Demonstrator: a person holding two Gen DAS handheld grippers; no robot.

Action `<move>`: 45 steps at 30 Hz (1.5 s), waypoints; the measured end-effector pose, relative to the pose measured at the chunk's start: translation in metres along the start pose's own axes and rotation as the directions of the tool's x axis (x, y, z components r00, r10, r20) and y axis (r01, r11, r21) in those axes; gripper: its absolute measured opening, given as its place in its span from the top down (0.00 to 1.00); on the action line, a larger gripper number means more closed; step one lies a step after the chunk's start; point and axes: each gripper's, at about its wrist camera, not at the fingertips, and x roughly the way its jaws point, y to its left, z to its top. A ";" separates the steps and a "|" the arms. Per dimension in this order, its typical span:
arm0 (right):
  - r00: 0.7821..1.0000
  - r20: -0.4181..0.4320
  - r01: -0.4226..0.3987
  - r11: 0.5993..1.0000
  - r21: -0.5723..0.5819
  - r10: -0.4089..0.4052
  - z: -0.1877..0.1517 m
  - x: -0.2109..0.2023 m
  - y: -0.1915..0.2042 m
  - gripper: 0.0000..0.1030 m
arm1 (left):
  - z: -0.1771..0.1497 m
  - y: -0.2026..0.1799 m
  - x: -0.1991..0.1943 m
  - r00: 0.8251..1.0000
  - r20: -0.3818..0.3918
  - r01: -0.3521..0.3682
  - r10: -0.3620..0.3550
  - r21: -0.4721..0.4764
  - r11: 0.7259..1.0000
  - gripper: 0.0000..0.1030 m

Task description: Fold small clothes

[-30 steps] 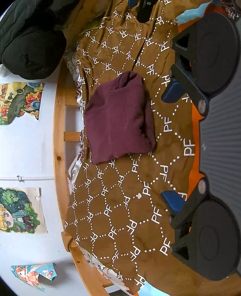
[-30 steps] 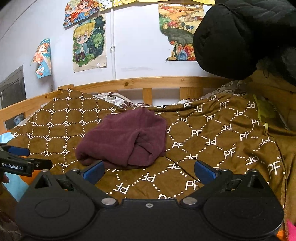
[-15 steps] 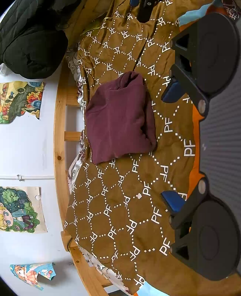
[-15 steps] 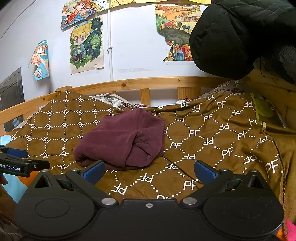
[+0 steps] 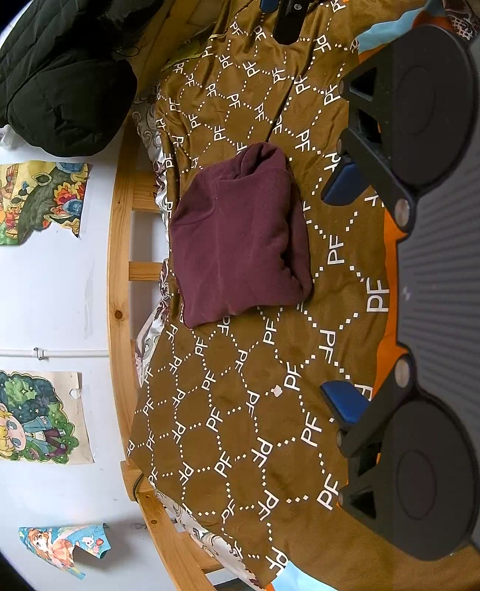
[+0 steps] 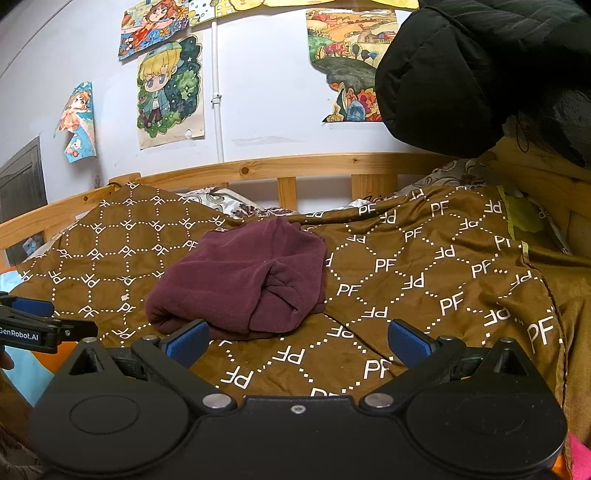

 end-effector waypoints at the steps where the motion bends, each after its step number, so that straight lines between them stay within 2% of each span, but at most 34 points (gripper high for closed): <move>1: 1.000 0.000 0.000 1.000 0.000 0.000 0.000 0.000 0.000 0.01 | 0.000 0.000 0.000 1.000 -0.001 0.000 0.000 -0.002 1.000 0.01; 45: 1.000 0.005 0.011 1.000 0.010 -0.011 0.001 -0.001 -0.002 0.01 | -0.001 0.000 -0.001 1.000 -0.008 -0.001 0.000 -0.015 1.000 0.01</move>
